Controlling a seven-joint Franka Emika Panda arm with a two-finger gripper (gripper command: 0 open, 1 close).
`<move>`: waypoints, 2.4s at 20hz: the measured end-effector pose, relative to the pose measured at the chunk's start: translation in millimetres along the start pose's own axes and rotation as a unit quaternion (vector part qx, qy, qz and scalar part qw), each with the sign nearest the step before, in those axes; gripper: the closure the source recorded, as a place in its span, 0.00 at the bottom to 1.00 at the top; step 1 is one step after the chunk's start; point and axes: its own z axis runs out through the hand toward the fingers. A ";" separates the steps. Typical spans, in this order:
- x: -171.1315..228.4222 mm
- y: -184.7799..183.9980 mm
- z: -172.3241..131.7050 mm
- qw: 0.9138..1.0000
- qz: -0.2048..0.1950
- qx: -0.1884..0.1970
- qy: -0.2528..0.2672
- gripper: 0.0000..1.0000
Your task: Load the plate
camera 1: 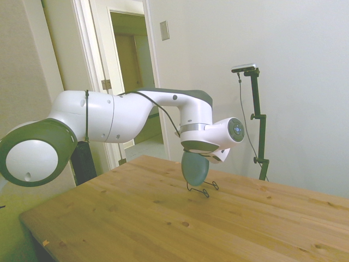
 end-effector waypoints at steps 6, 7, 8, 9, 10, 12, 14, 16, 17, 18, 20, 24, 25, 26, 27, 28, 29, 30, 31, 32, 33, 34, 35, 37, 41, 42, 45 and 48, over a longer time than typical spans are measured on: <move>-0.7 -0.6 3.5 1.000 0.000 0.001 -0.003 1.00; -0.4 0.0 3.2 1.000 0.000 0.001 -0.003 1.00; -0.2 0.6 2.8 1.000 0.001 0.001 -0.002 1.00; 0.1 1.0 2.2 1.000 0.001 0.001 -0.002 1.00; 0.4 1.6 1.5 1.000 0.001 0.001 -0.001 1.00; 1.0 2.7 0.4 1.000 0.002 0.001 0.000 1.00; 1.4 3.7 -0.1 1.000 0.003 0.001 0.000 1.00; 2.0 4.9 -0.4 1.000 0.004 0.001 0.000 1.00; 2.2 5.3 -0.7 1.000 0.004 0.001 0.001 1.00; 2.5 5.5 -1.1 1.000 0.004 0.001 0.001 1.00; 2.8 6.0 -1.4 1.000 0.004 0.001 0.001 1.00; 2.8 6.6 -1.7 1.000 0.005 0.000 0.000 1.00; 2.8 6.8 -2.1 1.000 0.005 0.000 0.000 1.00; 2.8 6.9 -2.5 1.000 0.005 -0.001 0.000 1.00; 2.7 7.3 -2.9 1.000 0.004 -0.002 -0.001 0.00; 2.2 7.8 -2.9 1.000 0.004 -0.005 -0.004 0.00; 1.5 8.4 -2.8 1.000 0.004 -0.006 -0.007 0.00; 1.2 8.6 -2.7 1.000 0.004 -0.008 -0.008 0.00; 0.9 8.8 -2.5 1.000 0.003 -0.009 -0.010 0.00; 0.6 9.0 -2.2 1.000 0.003 -0.011 -0.011 0.00; 0.2 9.0 -1.8 1.000 0.002 -0.012 -0.012 0.00; 0.1 9.7 -1.6 1.000 0.002 -0.016 -0.013 0.00; -0.1 10.6 -1.3 1.000 0.002 -0.018 -0.014 0.00; -0.2 11.2 -1.2 1.000 0.003 -0.018 -0.014 0.00; -2.5 6.9 -3.2 1.000 -0.001 -0.017 -0.015 0.00; -5.1 3.0 -4.8 1.000 -0.004 -0.016 -0.017 0.00; -24.0 -18.0 -16.7 1.000 -0.021 -0.013 -0.018 0.00; -58.1 -40.6 -34.1 0.999 -0.047 -0.021 -0.016 0.00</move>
